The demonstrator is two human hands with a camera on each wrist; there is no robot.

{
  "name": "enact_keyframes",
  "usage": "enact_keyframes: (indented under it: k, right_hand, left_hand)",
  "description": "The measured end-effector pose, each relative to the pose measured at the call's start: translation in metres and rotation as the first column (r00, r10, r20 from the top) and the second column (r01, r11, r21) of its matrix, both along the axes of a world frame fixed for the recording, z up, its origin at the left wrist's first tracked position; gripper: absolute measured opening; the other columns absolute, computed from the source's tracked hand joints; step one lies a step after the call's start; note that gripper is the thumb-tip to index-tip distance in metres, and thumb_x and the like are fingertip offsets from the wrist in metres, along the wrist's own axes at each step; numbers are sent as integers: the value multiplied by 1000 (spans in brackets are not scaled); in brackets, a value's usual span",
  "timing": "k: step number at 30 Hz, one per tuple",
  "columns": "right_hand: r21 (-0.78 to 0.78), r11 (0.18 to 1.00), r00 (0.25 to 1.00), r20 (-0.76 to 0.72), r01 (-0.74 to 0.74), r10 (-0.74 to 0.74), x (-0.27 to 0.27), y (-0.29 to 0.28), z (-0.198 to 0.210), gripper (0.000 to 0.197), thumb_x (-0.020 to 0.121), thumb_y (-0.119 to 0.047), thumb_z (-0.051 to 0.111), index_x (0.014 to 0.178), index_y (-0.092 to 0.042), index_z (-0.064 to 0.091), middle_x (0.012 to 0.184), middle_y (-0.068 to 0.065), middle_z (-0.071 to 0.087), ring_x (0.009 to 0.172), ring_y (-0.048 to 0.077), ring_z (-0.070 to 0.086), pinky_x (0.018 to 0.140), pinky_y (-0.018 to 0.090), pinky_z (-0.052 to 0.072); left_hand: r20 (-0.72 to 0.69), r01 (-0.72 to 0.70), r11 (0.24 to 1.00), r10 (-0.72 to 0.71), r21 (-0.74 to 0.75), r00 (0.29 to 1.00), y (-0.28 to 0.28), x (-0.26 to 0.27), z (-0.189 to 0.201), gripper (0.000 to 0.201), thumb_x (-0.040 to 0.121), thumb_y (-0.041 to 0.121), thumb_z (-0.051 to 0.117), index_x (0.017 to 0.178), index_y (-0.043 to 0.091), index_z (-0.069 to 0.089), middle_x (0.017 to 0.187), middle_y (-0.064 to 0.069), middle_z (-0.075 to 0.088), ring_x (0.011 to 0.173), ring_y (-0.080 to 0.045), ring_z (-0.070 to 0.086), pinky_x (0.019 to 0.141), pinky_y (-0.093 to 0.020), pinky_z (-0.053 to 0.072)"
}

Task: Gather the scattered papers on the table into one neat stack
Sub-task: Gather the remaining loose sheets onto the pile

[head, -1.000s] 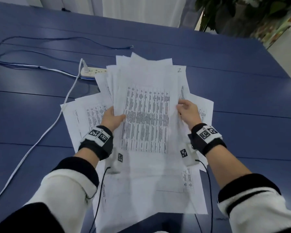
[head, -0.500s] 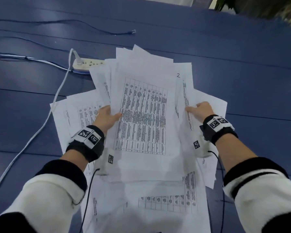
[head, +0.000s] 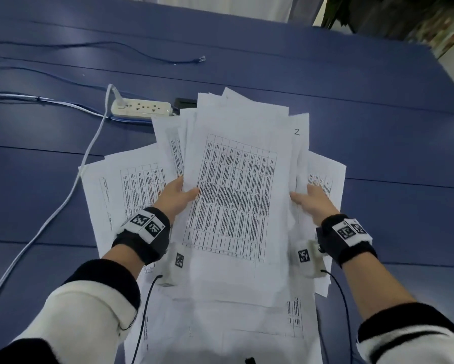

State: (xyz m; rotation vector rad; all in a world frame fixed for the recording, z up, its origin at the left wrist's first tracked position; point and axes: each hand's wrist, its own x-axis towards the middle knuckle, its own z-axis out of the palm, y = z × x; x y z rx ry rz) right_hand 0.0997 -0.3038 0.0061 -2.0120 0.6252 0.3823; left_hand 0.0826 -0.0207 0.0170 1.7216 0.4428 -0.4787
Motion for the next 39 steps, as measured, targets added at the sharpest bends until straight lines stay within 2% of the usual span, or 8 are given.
enact_keyframes:
  k: [6, 8, 12, 16, 21, 28, 32, 39]
  right_hand:
    - [94, 995, 993, -117, 23, -12, -55, -1, -9, 23, 92, -10, 51, 106, 7, 56, 106, 18, 64, 91, 27, 60, 80, 35, 50]
    - [244, 964, 988, -141, 103, -70, -71, 3, -7, 33, 98, -24, 45, 109, 4, 59, 96, 13, 66, 88, 28, 62, 79, 38, 52]
    - [426, 867, 965, -157, 259, -211, -93, 0, -2, 63, 92, -59, 31, 123, -9, 52, 111, 10, 64, 102, 25, 61, 88, 40, 47]
    - [238, 969, 997, -59, 69, -57, -106, 2, -6, 73, 92, -49, 46, 147, -8, 20, 155, 9, 23, 140, 25, 27, 113, 41, 21]
    - [409, 909, 996, -22, 83, -81, -99, -1, 9, 113, 58, -61, 72, 144, -3, 28, 149, 11, 35, 136, 26, 35, 116, 42, 23]
    - [222, 974, 997, 65, 36, -52, -95, 14, -13, 47, 82, -8, 68, 127, -4, 52, 127, 13, 60, 110, 25, 59, 98, 35, 44]
    - [230, 967, 986, 95, 111, -136, -108, 1, -15, 44, 85, -1, 63, 127, -8, 51, 121, 8, 61, 106, 23, 58, 93, 31, 43]
    - [328, 940, 982, 120, 100, -146, -113, -5, -16, 50, 87, 0, 60, 133, -8, 45, 130, 5, 54, 114, 18, 52, 102, 28, 35]
  left_hand:
    - [-33, 43, 998, -45, -54, 998, 1, -35, -1, 64, 92, 23, 54, 146, 13, 21, 151, -1, 29, 137, -23, 30, 111, -43, 25]
    - [-26, 33, 997, -35, -73, 999, -3, -45, 0, 60, 93, 17, 51, 145, 12, 23, 150, -4, 32, 137, -23, 32, 111, -40, 25]
    - [-5, 7, 993, -8, -121, 1000, -9, -66, -1, 49, 94, 7, 47, 141, 9, 32, 144, -10, 42, 131, -25, 40, 108, -36, 30]
    - [-22, 53, 990, -57, -128, 998, -9, -82, -6, 58, 93, 19, 52, 145, 13, 26, 150, -6, 33, 136, -23, 34, 112, -41, 25]
    - [24, -15, 988, 19, -151, 1000, -8, -85, -6, 48, 95, 18, 48, 140, 10, 35, 139, 0, 45, 125, -16, 41, 105, -33, 27]
    - [25, 188, 953, -200, 236, 980, -14, -63, -8, 50, 95, 29, 43, 141, 11, 32, 144, -6, 35, 135, -31, 32, 113, -47, 26]
    - [-1, 43, 820, -52, 570, 999, 14, -55, -22, 60, 89, 26, 56, 141, 16, 29, 146, -20, 19, 135, -37, 21, 111, -49, 23]
    - [26, 12, 926, -24, 377, 999, 6, -31, -27, 57, 89, 23, 58, 135, 0, 34, 118, -14, 56, 109, -29, 53, 102, -38, 40]
